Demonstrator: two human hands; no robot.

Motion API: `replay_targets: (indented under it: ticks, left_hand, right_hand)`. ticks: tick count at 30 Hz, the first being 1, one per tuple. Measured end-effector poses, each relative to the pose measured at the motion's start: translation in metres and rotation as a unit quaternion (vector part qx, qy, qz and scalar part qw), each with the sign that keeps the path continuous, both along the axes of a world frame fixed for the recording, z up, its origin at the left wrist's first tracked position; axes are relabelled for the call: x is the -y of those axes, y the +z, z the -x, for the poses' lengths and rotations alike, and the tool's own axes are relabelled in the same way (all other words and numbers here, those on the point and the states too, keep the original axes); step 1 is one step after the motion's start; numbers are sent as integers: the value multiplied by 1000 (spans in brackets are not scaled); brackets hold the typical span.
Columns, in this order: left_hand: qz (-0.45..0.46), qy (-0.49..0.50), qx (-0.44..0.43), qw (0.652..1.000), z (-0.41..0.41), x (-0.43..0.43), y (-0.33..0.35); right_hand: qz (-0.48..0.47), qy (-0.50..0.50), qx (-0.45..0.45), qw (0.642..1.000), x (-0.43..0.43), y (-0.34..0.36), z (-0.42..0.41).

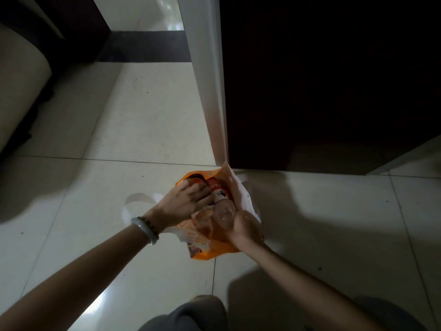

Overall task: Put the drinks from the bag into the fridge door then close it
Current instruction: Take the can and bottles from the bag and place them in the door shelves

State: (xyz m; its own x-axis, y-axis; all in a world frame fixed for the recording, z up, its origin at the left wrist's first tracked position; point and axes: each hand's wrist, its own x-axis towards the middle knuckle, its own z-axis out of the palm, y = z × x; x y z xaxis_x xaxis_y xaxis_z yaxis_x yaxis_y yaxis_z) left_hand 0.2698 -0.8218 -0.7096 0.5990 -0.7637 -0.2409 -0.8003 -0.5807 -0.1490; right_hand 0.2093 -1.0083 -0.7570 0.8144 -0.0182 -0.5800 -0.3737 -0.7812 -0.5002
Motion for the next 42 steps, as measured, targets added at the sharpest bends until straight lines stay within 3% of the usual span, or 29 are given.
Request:
replay_targets:
  ticks: [6, 18, 27, 32, 42]
  left_hand:
    - [144, 137, -9, 980, 10, 15, 33]
    - [189, 195, -10, 962, 13, 28, 58]
    - [230, 230, -20, 945, 2, 49, 116]
    - [250, 233, -61, 938, 12, 75, 218]
    - [273, 167, -88, 943, 47, 143, 503]
  right_hand:
    - [-21, 14, 136, 990, 26, 53, -15]
    - [-63, 56, 215, 973, 60, 123, -24]
    - [-159, 24, 246, 956, 89, 196, -33]
    - [-160, -8, 247, 956, 113, 298, -11]
    - [-115, -83, 270, 952, 180, 592, 66]
